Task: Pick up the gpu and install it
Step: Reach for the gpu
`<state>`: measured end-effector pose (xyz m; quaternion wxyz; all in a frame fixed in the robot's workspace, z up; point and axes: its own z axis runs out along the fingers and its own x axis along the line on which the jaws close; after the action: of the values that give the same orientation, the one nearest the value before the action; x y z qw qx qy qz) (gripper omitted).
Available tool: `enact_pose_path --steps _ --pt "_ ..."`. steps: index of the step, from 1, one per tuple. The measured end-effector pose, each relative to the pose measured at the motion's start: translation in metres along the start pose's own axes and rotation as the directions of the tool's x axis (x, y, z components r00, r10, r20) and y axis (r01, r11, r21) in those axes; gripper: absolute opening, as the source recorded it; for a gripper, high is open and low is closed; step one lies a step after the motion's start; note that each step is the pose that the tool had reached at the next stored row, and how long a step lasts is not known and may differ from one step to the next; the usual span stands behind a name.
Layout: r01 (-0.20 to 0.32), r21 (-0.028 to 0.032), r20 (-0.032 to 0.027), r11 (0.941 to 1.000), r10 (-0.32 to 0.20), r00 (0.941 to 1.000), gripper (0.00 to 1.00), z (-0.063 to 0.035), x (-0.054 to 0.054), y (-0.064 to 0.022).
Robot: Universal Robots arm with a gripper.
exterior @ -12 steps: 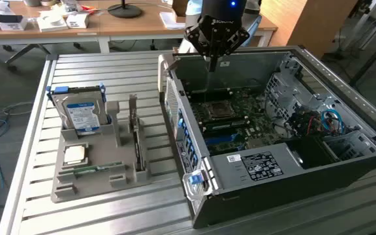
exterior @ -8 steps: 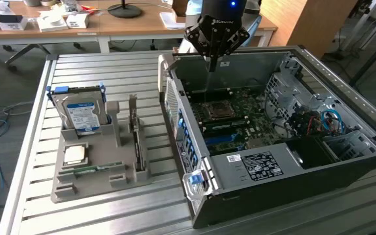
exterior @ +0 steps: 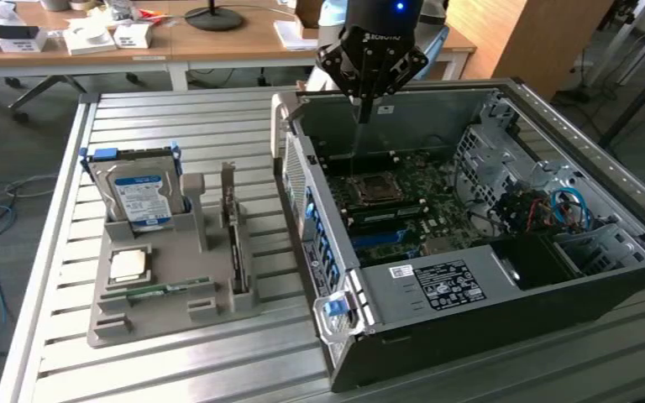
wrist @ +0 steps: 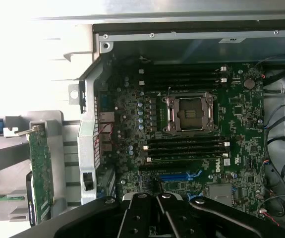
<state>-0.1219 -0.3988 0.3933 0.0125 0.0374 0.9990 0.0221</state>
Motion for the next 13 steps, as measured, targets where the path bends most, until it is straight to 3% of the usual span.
enact_pose_path --steps 5,13 --pt "0.000 0.0000 0.0002 1.0000 0.000 1.0000 0.11 0.0004 0.007 -0.0006" --pt "0.000 0.0000 0.0006 1.0000 0.000 1.0000 0.11 0.0020 0.032 -0.0023"
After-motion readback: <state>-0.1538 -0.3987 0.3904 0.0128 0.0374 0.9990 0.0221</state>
